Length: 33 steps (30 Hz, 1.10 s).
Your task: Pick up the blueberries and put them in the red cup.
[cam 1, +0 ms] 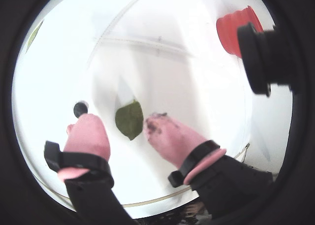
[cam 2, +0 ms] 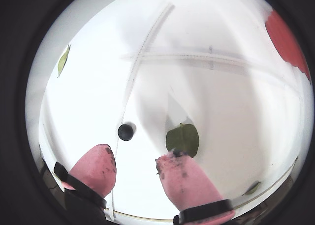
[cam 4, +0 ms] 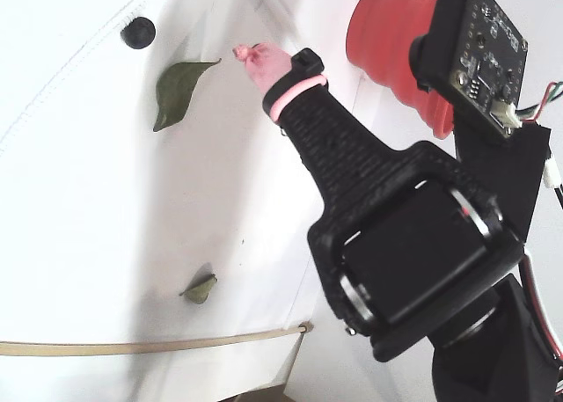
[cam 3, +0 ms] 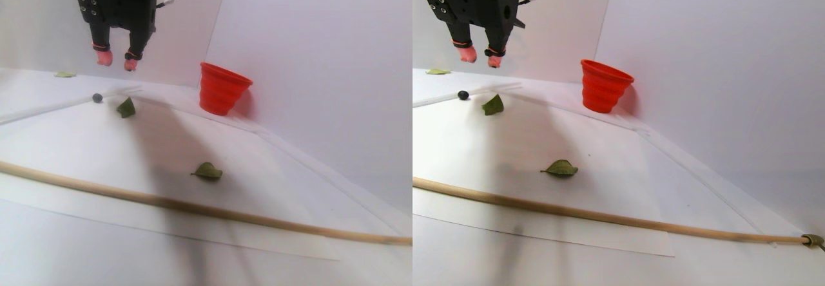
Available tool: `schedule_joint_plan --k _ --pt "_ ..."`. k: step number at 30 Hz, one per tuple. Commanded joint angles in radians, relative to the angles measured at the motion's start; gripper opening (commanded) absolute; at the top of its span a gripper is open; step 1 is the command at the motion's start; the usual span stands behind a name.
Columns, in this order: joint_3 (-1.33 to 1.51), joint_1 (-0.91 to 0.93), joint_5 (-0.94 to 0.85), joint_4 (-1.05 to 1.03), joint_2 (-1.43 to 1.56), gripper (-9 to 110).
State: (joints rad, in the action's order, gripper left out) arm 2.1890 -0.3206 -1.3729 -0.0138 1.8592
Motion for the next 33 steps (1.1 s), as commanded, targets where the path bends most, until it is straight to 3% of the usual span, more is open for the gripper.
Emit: schedule_joint_plan --k 1,33 --pt "-0.008 -0.006 0.000 0.005 0.009 16" --pt "-0.051 -0.061 -0.021 0.190 -0.212 19"
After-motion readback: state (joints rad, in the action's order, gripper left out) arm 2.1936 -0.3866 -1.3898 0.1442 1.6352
